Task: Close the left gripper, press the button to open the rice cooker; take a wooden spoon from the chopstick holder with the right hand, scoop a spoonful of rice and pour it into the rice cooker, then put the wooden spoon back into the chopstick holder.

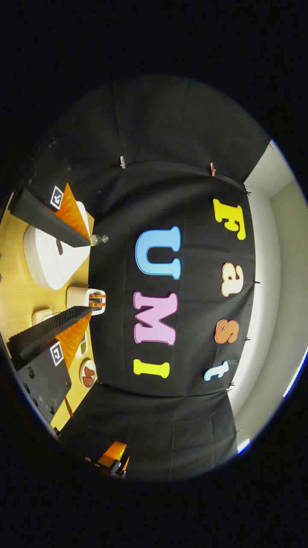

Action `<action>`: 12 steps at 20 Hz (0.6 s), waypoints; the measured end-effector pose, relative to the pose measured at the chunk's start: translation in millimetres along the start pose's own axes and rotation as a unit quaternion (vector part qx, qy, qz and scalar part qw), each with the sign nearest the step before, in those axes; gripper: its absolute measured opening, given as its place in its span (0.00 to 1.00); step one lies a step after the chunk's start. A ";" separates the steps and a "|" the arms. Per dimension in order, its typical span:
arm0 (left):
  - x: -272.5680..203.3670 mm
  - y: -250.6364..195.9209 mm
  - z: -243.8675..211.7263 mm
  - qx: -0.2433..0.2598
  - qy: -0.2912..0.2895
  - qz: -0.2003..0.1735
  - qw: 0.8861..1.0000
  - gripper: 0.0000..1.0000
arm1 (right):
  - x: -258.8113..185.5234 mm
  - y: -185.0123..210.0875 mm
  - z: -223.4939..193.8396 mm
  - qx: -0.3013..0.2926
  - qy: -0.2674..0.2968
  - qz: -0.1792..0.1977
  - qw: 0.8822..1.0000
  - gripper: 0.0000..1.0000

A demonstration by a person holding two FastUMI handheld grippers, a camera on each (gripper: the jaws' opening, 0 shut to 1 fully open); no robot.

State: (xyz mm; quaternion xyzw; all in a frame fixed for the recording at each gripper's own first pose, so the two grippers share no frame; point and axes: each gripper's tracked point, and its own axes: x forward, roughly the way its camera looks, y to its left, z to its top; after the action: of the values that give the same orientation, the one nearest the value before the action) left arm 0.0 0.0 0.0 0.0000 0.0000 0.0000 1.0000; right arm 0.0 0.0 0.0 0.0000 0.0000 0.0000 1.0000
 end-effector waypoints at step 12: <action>-16.8 43.5 -0.4 -0.017 -0.012 0.007 1.000 0.96 | -25.3 20.0 18.6 -0.018 -0.011 -0.006 1.000 0.97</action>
State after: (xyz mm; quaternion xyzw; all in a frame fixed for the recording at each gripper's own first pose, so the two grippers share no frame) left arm -16.8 43.5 -0.4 -0.0169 -0.0123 0.0072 0.9998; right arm -25.3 20.0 18.6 -0.0176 -0.0112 -0.0056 0.9998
